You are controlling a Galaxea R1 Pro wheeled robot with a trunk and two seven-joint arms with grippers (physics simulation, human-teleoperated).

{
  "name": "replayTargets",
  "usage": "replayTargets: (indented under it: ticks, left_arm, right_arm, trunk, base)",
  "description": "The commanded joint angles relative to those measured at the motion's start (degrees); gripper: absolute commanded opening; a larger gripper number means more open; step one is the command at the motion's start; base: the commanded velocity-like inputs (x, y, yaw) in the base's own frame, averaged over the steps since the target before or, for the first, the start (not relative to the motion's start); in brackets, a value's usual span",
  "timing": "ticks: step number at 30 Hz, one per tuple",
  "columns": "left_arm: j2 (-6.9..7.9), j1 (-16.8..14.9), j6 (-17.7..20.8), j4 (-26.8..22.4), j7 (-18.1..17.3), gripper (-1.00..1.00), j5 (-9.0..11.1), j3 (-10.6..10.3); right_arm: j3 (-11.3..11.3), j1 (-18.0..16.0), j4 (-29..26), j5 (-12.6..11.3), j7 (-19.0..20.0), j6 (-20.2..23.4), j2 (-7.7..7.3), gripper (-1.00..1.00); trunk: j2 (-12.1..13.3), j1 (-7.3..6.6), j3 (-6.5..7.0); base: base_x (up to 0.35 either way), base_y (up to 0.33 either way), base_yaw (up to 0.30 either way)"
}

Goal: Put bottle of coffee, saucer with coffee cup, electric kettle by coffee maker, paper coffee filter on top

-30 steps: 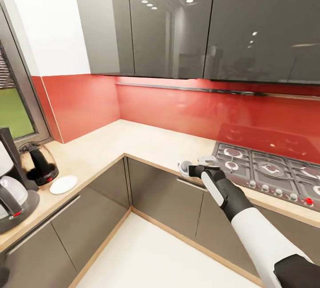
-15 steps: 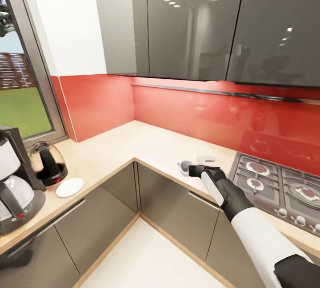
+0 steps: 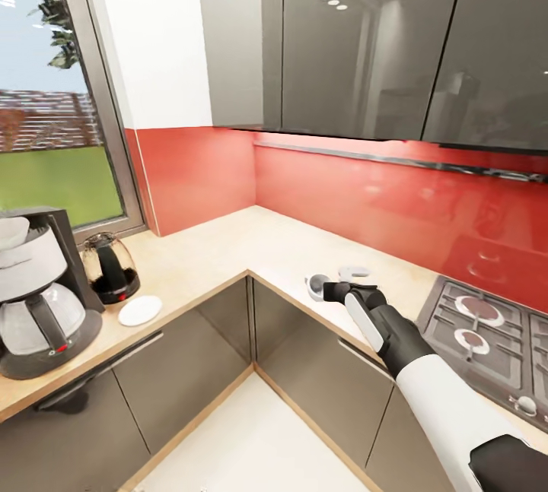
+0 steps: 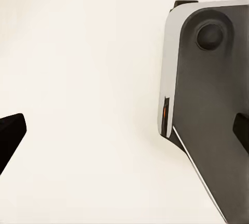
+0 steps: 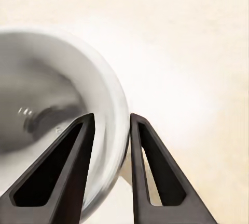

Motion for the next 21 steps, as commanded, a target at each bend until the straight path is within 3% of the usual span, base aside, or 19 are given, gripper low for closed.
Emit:
replayTargets:
  ticks: [1,18,21]
  left_arm:
    - [0.02,-0.07,-0.2,0.07,-0.15,1.0,-0.58,0.51]
    - [0.2,-0.07,-0.11,0.12,-0.12,1.0,-0.58,0.59]
    - [0.63,-0.07,-0.05,0.22,0.09,1.0,0.68,0.53]
  right_arm:
    - [0.24,-0.06,-0.1,-0.71,-0.38,0.11,-0.09,-1.0]
    - [0.24,-0.06,-0.1,-0.71,-0.38,0.11,-0.03,-1.0]
    - [0.24,-0.06,-0.17,-0.71,-0.38,0.09,-0.01,-1.0]
  trunk:
    - [-0.13,0.04,-0.14]
    - [-0.13,0.04,-0.14]
    - [-0.13,0.04,-0.14]
  base:
    - [-0.001,-0.003,0.277]
    - [0.0,0.0,0.278]
    - [0.0,0.0,0.278]
